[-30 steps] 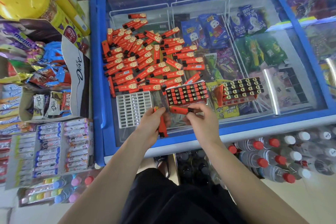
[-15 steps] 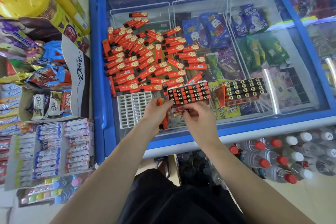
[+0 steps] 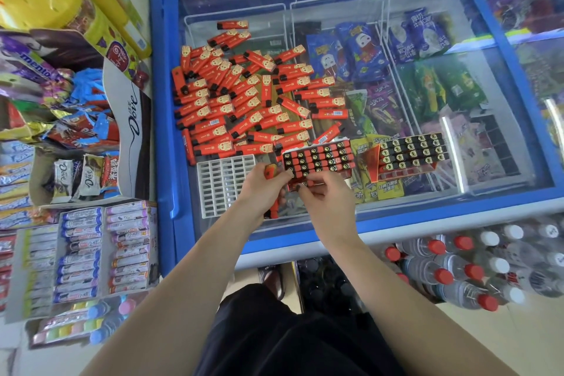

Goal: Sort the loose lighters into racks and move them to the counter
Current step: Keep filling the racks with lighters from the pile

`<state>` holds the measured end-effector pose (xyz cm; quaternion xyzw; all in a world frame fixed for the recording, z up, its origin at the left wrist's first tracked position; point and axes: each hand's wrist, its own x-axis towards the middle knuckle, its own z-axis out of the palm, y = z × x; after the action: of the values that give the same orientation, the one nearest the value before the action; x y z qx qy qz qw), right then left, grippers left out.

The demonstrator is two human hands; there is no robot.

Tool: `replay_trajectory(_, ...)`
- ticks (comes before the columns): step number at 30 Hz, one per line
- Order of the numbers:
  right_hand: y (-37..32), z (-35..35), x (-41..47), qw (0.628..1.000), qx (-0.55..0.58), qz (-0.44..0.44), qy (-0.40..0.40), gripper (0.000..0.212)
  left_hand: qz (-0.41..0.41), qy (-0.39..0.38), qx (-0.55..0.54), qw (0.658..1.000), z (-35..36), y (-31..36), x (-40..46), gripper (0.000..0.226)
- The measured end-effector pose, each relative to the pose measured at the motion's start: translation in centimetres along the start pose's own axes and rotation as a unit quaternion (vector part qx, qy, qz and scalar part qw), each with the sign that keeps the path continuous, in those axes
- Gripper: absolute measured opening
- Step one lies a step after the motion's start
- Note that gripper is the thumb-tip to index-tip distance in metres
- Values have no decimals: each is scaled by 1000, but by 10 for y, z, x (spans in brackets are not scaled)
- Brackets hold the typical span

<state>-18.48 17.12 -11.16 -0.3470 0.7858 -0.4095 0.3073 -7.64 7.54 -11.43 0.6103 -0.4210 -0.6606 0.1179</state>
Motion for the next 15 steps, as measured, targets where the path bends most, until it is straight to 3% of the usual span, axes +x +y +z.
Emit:
replay_trajectory(6, -9, 12, -4, 999, 19, 48, 0, 25, 12, 8, 10, 1000, -1, -2, 1, 21)
replay_trajectory(15, -9, 19, -3, 986, 84, 147, 12, 5, 8, 7, 18, 1000, -2, -3, 1, 26)
